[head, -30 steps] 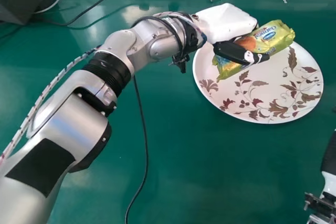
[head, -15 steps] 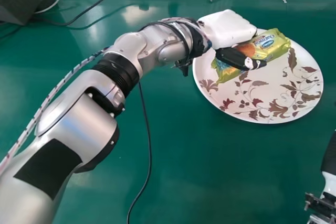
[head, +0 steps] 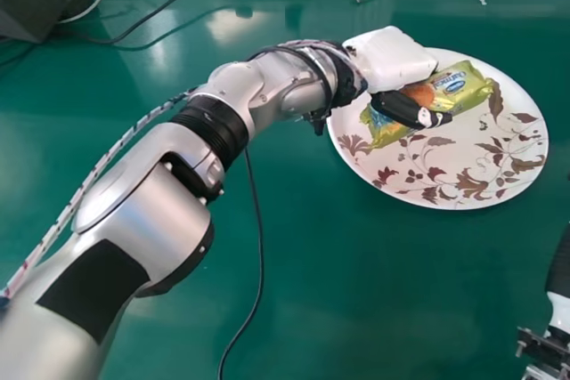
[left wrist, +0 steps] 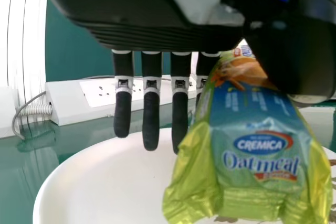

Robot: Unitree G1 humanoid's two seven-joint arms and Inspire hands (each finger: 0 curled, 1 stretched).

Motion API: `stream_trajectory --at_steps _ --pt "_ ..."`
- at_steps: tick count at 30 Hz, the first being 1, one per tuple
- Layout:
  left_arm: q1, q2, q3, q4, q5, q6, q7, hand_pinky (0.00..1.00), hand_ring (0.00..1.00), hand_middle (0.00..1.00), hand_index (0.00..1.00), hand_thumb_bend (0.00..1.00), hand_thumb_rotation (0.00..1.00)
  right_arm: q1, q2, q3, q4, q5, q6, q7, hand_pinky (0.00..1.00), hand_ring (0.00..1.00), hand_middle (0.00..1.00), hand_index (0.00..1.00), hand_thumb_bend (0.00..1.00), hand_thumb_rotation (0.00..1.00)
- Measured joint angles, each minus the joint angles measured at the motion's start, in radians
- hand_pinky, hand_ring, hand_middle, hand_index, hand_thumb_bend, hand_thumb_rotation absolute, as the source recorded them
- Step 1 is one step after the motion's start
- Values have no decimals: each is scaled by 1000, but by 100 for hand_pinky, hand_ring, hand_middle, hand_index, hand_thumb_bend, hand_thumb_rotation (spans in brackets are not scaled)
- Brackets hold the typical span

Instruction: Pick up biscuit and place it in the plate

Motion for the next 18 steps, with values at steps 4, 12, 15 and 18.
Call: stream_trajectory --at_steps 4,12,15,18 --pt "0 -6 -11 5 2 15 -9 43 40 46 52 49 0 1 0 0 0 0 -1 1 41 46 51 48 50 0" --pt "0 -27 -18 21 2 47 -25 43 40 47 51 49 0 2 0 0 -19 -14 -1 -13 38 44 51 50 50 0" --pt "0 -32 -26 32 7 61 -26 43 40 47 52 49 0 2 0 1 -25 -14 0 -18 39 44 51 51 50 0" --pt "1 -34 -42 37 23 83 -27 43 40 47 51 49 0 4 1 2 -31 -16 0 -25 41 45 51 50 50 0"
